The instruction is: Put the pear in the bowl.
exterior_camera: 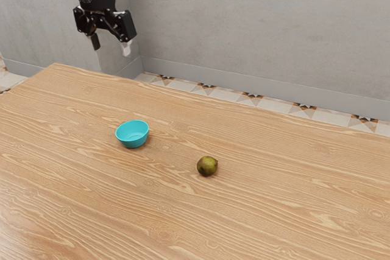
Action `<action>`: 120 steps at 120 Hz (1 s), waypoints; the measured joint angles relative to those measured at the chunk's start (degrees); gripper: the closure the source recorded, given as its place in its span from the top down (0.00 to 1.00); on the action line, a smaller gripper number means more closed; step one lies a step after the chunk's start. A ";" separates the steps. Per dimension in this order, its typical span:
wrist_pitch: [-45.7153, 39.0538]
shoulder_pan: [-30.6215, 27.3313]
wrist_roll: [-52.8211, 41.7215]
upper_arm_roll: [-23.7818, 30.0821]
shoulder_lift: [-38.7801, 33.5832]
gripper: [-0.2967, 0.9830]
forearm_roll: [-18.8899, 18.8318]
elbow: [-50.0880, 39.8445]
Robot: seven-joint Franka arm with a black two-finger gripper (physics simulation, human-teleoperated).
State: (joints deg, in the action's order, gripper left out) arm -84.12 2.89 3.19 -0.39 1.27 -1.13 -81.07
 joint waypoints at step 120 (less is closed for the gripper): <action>-33.32 4.09 0.03 4.63 17.75 0.77 1.84 -18.44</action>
State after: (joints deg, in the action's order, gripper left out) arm -117.44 6.99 3.22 4.23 19.02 0.71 -99.52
